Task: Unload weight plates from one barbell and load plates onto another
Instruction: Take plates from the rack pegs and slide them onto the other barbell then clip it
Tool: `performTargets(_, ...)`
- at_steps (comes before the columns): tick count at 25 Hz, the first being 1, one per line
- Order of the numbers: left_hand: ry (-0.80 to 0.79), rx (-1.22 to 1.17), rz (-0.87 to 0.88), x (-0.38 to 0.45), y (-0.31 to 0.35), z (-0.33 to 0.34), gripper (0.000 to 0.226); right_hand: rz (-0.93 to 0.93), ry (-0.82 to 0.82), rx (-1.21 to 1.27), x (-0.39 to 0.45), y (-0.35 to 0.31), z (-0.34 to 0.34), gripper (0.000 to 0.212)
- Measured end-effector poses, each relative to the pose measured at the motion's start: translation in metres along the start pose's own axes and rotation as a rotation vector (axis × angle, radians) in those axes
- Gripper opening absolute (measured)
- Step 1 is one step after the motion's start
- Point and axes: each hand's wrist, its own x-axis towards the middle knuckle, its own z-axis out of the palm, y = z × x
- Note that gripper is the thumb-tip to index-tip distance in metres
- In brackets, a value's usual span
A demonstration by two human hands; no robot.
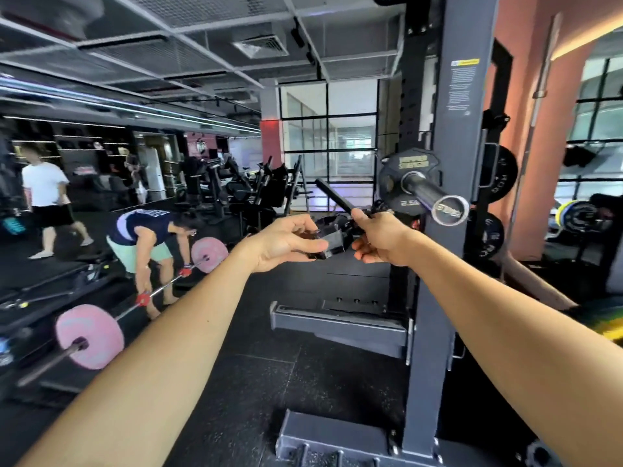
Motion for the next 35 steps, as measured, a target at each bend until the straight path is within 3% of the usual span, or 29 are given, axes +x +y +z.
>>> performTargets(6,0.182,0.293,0.076,0.033,-0.039,-0.086,0.027,0.091,-0.062,0.191,0.085,0.003,0.080,0.050)
performTargets(11,0.144,0.372,0.152,0.081,-0.074,-0.130,0.030,0.153,-0.003,0.169,0.153,0.016,0.124,0.052)
performTargets(13,0.121,0.369,0.156,0.103,-0.094,-0.142,0.047,0.186,0.056,0.121,0.177,0.027,0.134,0.050)
performTargets(16,0.087,0.275,0.100,0.134,-0.125,-0.149,0.091,0.243,0.045,0.156,0.208,0.047,0.137,0.050)
performTargets(20,0.080,0.279,0.025,0.177,-0.169,-0.147,0.114,0.289,0.058,0.230,0.247,0.080,0.138,0.042)
performTargets(25,0.052,0.353,-0.075,0.241,-0.236,-0.143,0.098,0.401,0.100,0.214,0.313,0.136,0.135,0.034)
performTargets(35,0.006,0.390,-0.296,0.358,-0.384,-0.118,0.095,0.636,0.084,0.009,0.455,0.295,0.139,0.038)
